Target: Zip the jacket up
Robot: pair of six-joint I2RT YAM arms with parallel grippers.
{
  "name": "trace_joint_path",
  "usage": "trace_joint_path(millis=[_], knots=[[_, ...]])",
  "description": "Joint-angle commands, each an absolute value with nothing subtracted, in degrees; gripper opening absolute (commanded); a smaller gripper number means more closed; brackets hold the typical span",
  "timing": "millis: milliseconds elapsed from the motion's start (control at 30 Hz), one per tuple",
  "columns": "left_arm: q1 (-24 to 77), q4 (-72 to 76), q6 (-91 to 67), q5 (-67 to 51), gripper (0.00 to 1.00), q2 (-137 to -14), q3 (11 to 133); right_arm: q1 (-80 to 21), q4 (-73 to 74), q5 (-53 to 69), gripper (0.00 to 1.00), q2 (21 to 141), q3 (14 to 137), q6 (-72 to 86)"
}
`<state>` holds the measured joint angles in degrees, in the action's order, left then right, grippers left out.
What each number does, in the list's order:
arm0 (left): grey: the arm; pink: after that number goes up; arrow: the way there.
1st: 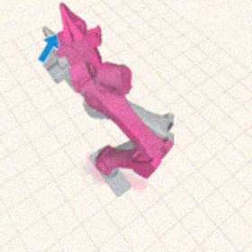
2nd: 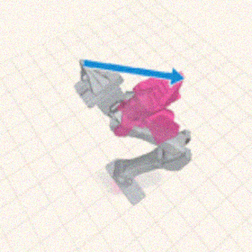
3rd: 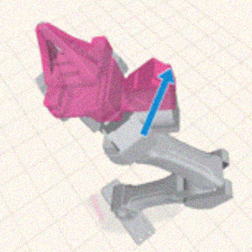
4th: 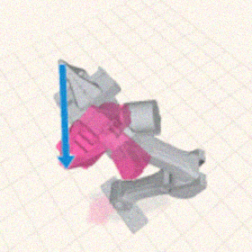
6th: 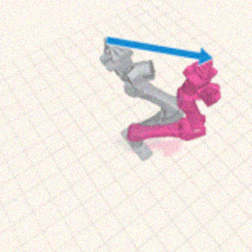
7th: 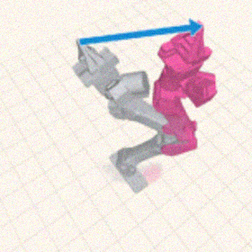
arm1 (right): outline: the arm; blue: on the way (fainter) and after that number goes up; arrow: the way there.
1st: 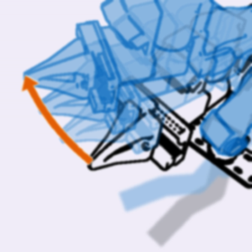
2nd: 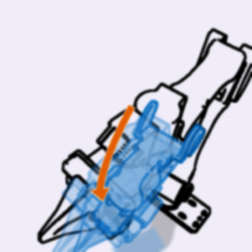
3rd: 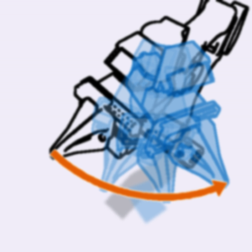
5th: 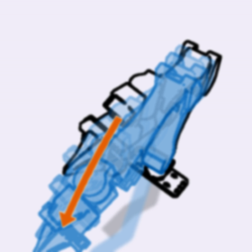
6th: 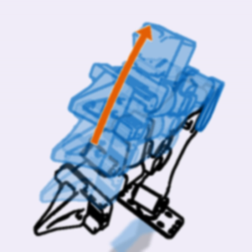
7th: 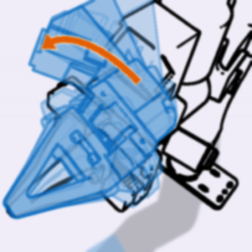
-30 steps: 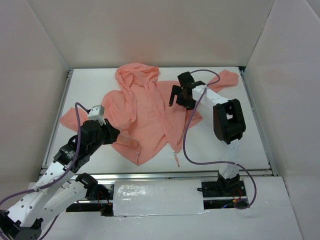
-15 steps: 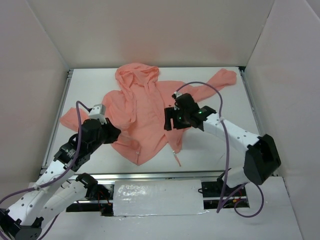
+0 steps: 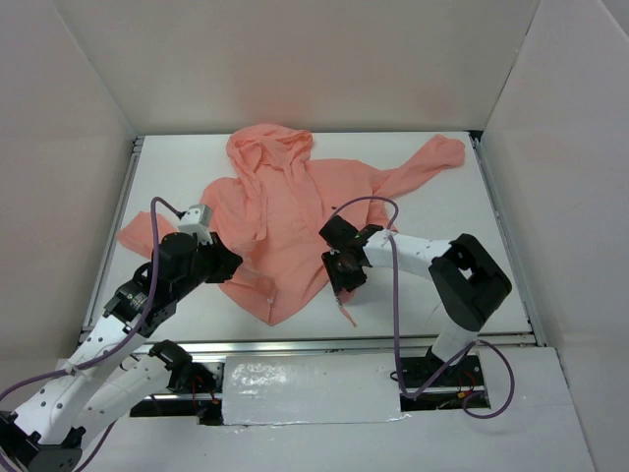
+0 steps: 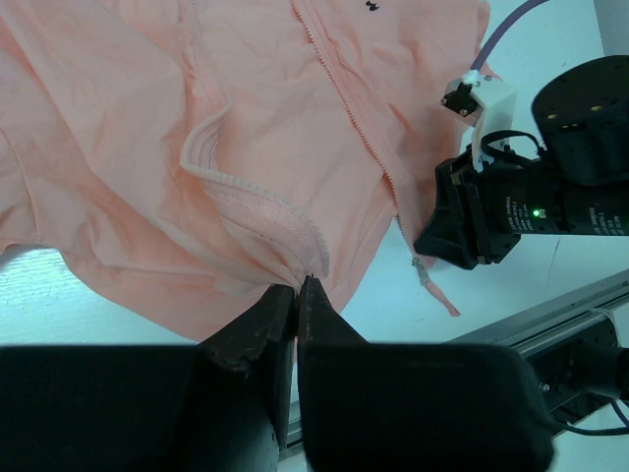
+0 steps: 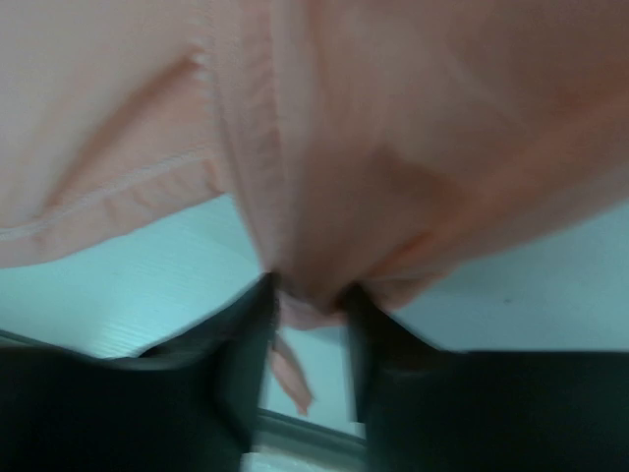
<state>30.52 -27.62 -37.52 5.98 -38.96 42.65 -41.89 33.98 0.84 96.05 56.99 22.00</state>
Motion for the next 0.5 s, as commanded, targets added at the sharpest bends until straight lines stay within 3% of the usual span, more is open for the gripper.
trace_joint_path(millis=[0, 33, 100, 167, 300, 467], knots=[[30.59, -26.54, -36.30, 5.01, 0.00, -38.23, 43.86, -42.54, 32.87, 2.45, 0.32, 97.91, 58.10, 22.85], [30.59, -26.54, -36.30, 5.01, 0.00, -38.15, 43.94, -42.63, 32.35, 3.07, 0.25, 98.35, 57.75, 23.11], [30.59, -26.63, -36.30, 4.75, 0.00, -38.06, 43.86, -42.63, 31.03, 4.56, 0.20, 98.79, 57.74, 23.90], [30.59, -26.63, -36.21, 4.66, 0.00, -38.06, 43.95, -42.63, 29.98, 4.75, 0.02, 98.70, 57.74, 25.04], [30.59, -26.37, -36.21, 4.40, 0.00, -38.06, 43.59, -42.63, 25.68, 7.11, 0.00, 95.11, 57.31, 29.69], [30.59, -25.84, -36.30, 4.31, 0.00, -38.32, 43.42, -42.71, 10.49, 9.84, 0.00, 87.20, 50.55, 49.77]])
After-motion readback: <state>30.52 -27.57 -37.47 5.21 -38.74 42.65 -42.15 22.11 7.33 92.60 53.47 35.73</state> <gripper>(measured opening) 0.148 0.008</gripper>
